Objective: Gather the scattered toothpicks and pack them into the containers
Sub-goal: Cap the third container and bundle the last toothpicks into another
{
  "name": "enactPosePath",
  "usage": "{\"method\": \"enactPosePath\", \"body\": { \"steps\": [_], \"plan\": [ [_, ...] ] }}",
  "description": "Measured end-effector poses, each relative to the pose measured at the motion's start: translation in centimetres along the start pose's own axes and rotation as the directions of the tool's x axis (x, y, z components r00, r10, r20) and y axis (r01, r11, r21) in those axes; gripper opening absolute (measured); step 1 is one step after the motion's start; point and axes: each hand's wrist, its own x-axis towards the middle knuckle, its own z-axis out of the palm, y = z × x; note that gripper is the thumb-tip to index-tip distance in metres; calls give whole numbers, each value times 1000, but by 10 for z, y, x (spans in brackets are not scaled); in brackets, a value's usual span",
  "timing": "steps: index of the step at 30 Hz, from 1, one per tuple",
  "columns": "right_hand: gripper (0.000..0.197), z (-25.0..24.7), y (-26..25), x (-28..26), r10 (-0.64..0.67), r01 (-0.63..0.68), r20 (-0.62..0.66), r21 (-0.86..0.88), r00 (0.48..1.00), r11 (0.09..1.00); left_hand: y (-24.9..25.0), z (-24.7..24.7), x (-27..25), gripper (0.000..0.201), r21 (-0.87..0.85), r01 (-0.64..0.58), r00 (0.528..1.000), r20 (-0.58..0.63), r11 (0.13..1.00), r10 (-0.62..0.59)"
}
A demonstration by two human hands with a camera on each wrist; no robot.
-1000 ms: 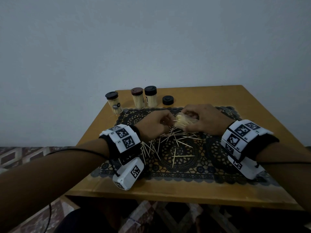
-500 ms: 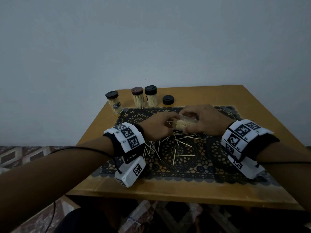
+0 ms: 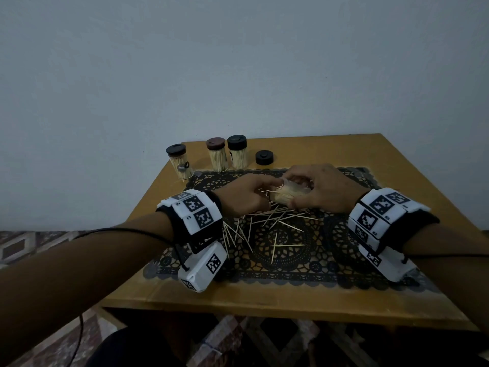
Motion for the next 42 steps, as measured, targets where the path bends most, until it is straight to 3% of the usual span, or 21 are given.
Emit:
{"method": "enactPosePath", "body": {
  "steps": [3, 6, 9, 13, 17, 19, 23, 26, 29, 32, 35, 42],
  "plan": [
    [41, -1, 0, 0, 14, -14, -26, -19, 1000, 1000, -3, 6, -3, 61, -37, -35, 996, -80, 999, 32],
    [41, 0, 1, 0, 31, -34, -49, -47, 998, 998, -7, 8, -4, 48, -87, -14, 982, -190, 996, -3],
    [41, -1, 1, 0, 38, -41, -49, -54, 998, 998, -1, 9, -6, 63, -18, 119, 990, -71, 993, -120],
    [40, 1, -3, 0, 22, -22, -20, -29, 1000, 999, 13, 19, -4, 61, 138, 145, 982, 99, 980, -160],
    [41, 0, -4, -1, 48, -49, -37, -31, 998, 998, 10, 22, 1, 77, 265, 194, 977, 32, 944, -210],
    [42, -1, -5, -1, 58, -59, -36, -26, 998, 998, 9, 20, 0, 77, 285, 179, 982, 6, 942, -188],
    [39, -1, -4, -1, 77, -78, -30, -15, 997, 997, 4, 11, -2, 71, 371, 117, 986, 69, 921, -153],
    [41, -2, 0, -1, 141, -149, -92, -90, 986, 985, -1, -4, 6, 65, 387, 148, 989, -48, 910, -140],
    [41, -4, 2, 0, 222, -245, -169, -131, 960, 961, -5, -12, 18, 53, 452, 212, 977, -63, 866, -206],
    [39, -4, 3, 1, 262, -298, -223, -143, 939, 944, -10, -6, 30, 57, 610, 244, 938, 48, 754, -342],
    [37, -6, 3, 1, 287, -340, -291, -149, 913, 929, -3, 8, 37, 61, 677, 139, 941, 137, 723, -309],
    [37, -8, 2, 1, 285, -338, -307, -135, 908, 931, 7, 10, 21, 38, 651, -182, 963, 271, 737, -2]
  ]
}}
